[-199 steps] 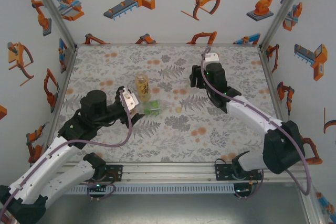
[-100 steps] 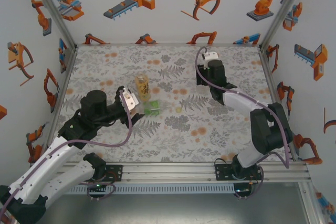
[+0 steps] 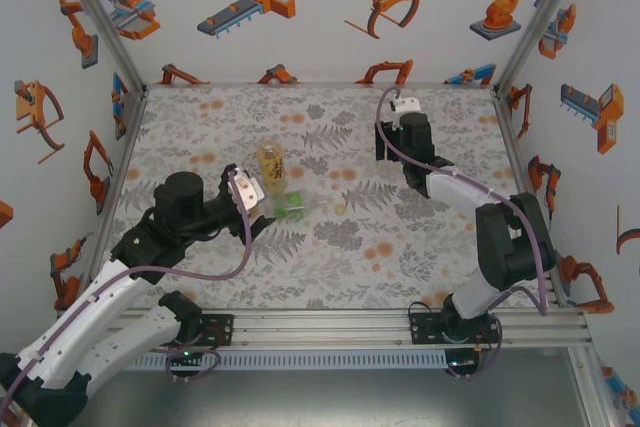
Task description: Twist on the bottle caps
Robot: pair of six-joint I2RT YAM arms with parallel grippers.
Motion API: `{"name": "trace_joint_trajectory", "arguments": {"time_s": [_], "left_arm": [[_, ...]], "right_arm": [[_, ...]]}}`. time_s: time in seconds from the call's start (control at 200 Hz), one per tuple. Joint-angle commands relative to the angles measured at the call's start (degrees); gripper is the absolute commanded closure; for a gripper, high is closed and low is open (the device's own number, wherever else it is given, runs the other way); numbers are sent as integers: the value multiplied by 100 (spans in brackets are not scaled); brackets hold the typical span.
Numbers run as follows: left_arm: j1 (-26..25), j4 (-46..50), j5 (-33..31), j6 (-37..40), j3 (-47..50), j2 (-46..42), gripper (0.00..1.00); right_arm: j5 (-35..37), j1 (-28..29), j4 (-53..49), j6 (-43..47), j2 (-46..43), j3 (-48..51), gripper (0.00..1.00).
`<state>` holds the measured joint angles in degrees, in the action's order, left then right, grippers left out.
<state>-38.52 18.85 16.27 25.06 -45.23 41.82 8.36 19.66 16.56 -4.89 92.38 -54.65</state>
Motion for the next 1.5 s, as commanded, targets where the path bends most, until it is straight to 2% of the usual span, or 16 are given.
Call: {"name": "trace_joint_trajectory", "arguments": {"time_s": [0.0,0.345,0.876,1.016,1.172,1.407,1.497], "left_arm": [[47,-111,34,-92,50,11,24],[71,-134,85,-108,42,54,24],[79,152,295,-3,-161,467,23],[74,542,354,174,-403,949,20],[-31,1322,350,563,-1058,1928,20],[-525,2458,-715,1271,-2141,3334,20],[-620,2814,-898,1539,-2522,3867,20]], "right_arm": [[-16,-32,-137,-27,-33,-252,31],[-20,-26,-742,161,-521,-665,28],[-315,-25,-1846,184,-1832,-954,28],[-370,-24,-1963,144,-2182,-776,28],[-371,-24,-2015,145,-2531,-537,28],[-414,-25,-2004,108,-2902,-232,28],[-423,-30,-1990,90,-2983,-155,28]]}}
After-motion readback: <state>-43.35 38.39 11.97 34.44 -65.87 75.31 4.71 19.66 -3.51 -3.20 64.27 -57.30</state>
